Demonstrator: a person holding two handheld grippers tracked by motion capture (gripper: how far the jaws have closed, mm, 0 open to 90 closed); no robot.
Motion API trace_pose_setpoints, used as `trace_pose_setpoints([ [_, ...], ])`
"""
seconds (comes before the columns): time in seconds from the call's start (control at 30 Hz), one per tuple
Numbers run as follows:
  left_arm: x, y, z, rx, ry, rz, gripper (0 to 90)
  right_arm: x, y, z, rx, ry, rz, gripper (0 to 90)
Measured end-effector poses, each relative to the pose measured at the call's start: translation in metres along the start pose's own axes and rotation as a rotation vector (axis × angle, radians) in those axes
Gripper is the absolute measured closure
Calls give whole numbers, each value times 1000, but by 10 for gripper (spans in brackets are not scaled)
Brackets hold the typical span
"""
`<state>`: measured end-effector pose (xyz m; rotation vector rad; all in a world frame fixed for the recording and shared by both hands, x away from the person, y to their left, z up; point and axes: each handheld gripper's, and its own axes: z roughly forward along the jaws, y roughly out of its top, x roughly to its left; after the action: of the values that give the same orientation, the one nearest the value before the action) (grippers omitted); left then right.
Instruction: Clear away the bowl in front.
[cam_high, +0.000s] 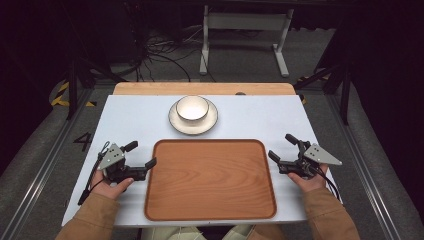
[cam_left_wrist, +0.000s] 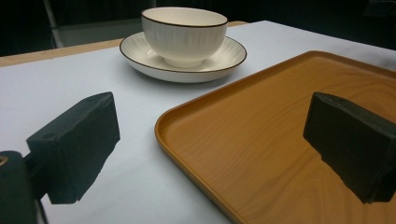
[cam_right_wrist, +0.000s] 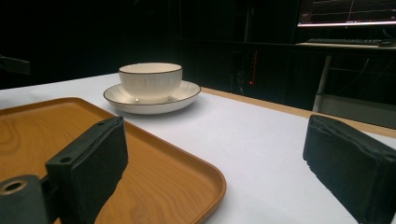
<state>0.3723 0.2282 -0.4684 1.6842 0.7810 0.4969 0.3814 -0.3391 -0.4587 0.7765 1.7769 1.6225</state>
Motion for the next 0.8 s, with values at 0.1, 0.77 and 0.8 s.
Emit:
trace_pose_setpoints([
  [0.1, 0, 1, 0, 10, 1, -4, 72, 0, 0, 0, 1, -1, 2, 72],
  [0.77, -3, 42, 7, 8, -16, -25, 139, -1, 0, 0, 3, -1, 11, 66],
  [0.8, -4, 45, 8, 11, -19, -23, 140, -1, 0, 1, 4, -2, 13, 66],
])
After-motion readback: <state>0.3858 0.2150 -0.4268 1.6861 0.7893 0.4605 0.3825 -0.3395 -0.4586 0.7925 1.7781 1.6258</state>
